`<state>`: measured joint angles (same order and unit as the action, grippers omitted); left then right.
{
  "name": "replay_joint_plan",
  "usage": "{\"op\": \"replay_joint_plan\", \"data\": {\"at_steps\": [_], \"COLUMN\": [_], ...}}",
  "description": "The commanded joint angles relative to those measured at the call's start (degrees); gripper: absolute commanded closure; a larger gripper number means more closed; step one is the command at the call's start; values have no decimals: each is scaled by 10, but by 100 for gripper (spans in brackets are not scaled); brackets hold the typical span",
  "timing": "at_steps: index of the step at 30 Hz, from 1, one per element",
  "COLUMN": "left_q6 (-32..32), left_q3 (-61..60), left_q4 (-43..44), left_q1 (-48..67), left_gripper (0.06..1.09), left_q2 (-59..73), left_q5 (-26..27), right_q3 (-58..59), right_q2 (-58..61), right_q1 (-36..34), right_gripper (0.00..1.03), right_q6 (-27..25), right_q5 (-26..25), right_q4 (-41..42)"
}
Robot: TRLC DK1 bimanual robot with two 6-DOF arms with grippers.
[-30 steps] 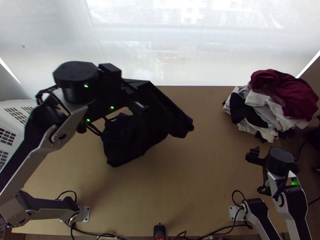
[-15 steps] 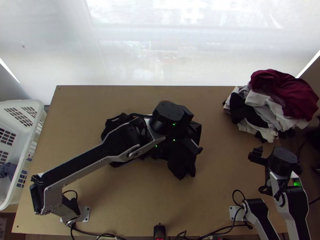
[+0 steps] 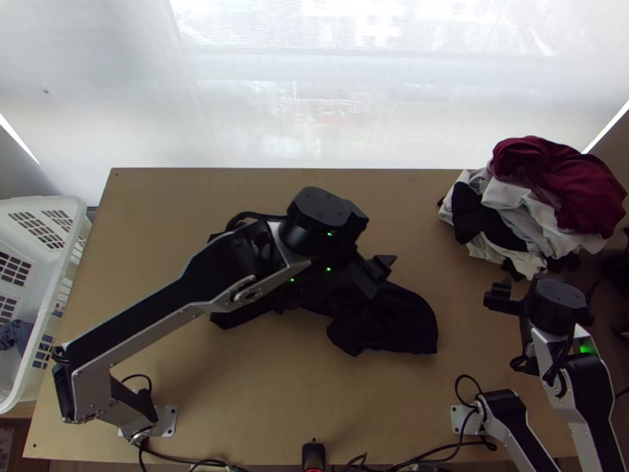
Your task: Fold the t-shirt
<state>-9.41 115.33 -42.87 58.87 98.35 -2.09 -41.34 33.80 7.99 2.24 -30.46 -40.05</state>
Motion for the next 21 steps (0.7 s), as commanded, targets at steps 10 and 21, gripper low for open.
{"op": "replay_joint_plan", "data": {"at_steps": [10,21], "left_q6": [11,12], "left_q3": [-65,-269], "left_q4": [-142,-127], "left_q1": [-320,-523], "left_gripper": [11,11], "left_q2": [-172,-305], "left_q5": [9,46], "right_q3": [-216,-232], "right_q2": [214,410], "right_q1": [311,470], "right_gripper": [7,7], "right_q6": [-135,-172], "right_q5": [8,8], "right_q4": [-24,34]}}
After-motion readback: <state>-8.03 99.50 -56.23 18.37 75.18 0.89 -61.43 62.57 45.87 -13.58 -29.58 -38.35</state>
